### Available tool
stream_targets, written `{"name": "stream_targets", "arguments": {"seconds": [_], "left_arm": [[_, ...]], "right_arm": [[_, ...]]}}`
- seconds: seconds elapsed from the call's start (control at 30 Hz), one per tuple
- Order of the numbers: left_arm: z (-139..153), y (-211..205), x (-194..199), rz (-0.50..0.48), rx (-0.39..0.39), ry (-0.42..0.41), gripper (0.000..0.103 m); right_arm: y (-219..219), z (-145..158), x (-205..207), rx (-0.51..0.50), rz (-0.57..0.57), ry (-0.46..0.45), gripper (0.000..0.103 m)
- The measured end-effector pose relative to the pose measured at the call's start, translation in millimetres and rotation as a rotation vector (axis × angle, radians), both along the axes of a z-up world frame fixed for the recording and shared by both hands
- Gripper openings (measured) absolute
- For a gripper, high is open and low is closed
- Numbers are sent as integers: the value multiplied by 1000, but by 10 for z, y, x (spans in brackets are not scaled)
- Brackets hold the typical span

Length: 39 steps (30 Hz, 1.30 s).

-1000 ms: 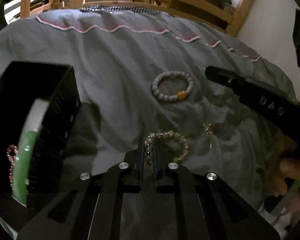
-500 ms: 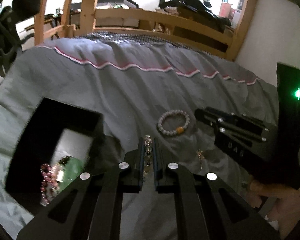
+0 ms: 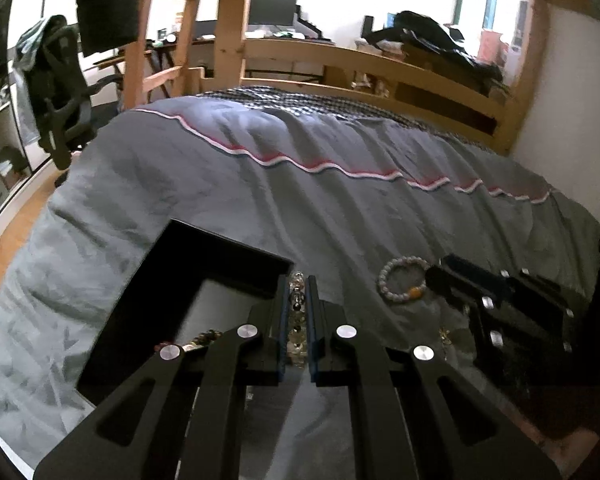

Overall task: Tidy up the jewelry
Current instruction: 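Lift the chain and ring and carry both over the black box, then open both tools to drop the chain and ring into the box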

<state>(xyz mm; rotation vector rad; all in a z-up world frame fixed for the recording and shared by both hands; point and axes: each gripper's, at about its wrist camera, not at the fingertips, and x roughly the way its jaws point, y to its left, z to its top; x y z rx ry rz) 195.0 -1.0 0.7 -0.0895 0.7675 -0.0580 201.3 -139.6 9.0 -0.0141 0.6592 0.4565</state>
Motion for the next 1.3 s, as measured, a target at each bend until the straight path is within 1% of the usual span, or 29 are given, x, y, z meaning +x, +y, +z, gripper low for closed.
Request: {"name": "stream_targets", "arguments": {"seconds": [0.23, 0.47, 0.63, 0.83, 0.93, 1.07, 1.1, 1.13, 1.17, 1.23, 1.27, 1.3], "left_arm": [[77, 308, -20, 90, -19, -1, 8], [162, 472, -48, 141, -6, -5, 8], [153, 607, -34, 177, -17, 21, 8], [98, 818, 2, 241, -47, 64, 8], [101, 942, -27, 254, -103, 68, 8], [54, 984, -18, 257, -137, 93, 7], [34, 985, -10, 261, -138, 104, 7], [16, 990, -6, 268, -139, 112, 8], [12, 1000, -8, 274, -137, 115, 8], [18, 1037, -22, 288, -143, 112, 8], [26, 1057, -25, 293, -153, 110, 9], [42, 1077, -41, 300, -158, 105, 11]], "right_arm": [[333, -1, -148, 8, 118, -28, 21], [544, -59, -230, 10, 180, -19, 21], [755, -103, -248, 8, 214, -5, 21], [1072, -113, -314, 26, 263, 0, 21], [1155, -151, -335, 27, 283, 13, 21], [1248, -220, -377, 5, 329, 35, 22], [1266, -234, -402, -1, 338, 40, 31], [1281, -255, -427, -1, 345, 44, 62], [1282, -269, -450, -11, 330, 32, 69], [1271, -281, -446, 4, 334, 37, 71], [1257, -282, -434, 13, 336, 44, 73], [1223, -266, -430, 17, 321, 36, 79]]}}
